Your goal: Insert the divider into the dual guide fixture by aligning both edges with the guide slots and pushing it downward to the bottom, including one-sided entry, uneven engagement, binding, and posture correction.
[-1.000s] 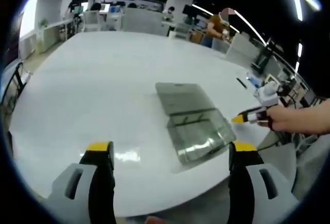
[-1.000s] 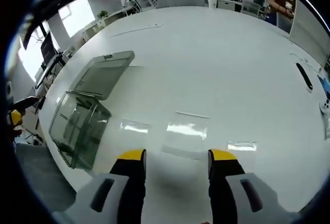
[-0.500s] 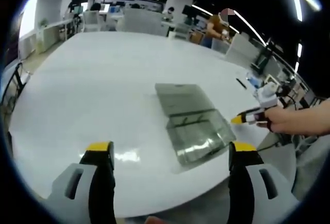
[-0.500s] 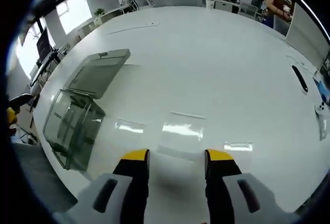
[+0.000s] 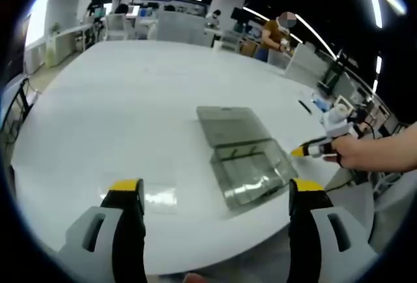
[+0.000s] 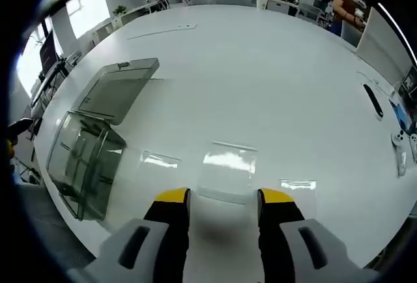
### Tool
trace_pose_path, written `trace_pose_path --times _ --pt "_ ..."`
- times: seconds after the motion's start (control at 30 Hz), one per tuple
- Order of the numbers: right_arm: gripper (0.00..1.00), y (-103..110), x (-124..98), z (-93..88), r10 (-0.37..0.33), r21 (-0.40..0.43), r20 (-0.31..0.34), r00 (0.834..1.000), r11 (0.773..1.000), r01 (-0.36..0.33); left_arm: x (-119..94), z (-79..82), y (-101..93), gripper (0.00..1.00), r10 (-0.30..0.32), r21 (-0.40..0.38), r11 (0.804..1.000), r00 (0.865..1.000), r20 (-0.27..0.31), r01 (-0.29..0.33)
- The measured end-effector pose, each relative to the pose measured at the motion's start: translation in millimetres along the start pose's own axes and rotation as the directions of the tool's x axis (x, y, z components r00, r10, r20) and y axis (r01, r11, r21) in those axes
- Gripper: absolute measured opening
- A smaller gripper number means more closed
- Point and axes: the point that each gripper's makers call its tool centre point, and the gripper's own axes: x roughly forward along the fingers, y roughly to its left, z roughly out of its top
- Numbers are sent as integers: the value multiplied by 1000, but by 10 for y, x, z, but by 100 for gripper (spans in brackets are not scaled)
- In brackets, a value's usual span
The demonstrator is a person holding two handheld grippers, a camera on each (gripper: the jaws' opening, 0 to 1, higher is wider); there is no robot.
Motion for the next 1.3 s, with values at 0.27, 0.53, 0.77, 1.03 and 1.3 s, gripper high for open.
trace_pose_path --times 0.27,0.53,0.77,1.03,1.3 --pt "37 3 3 4 0 -4 -10 1000 1000 0 5 -1 -4 90 -2 2 1000 1000 -1 2" --pt "33 22 13 15 3 -4 -20 1000 1000 -3 14 12 -4 90 -3 2 1000 1000 1 3" --pt "31 26 9 14 4 -11 -27 1000 1000 -4 15 11 -4 90 -3 3 1000 1000 0 3" --pt "30 -10 5 -24 13 -24 -45 999 1000 -14 26 8 -45 90 -4 11 1000 1000 0 4" --pt "30 -32 17 -42 29 -51 -53 998 998 -32 26 10 -76 89 -5 19 1000 1000 -2 5"
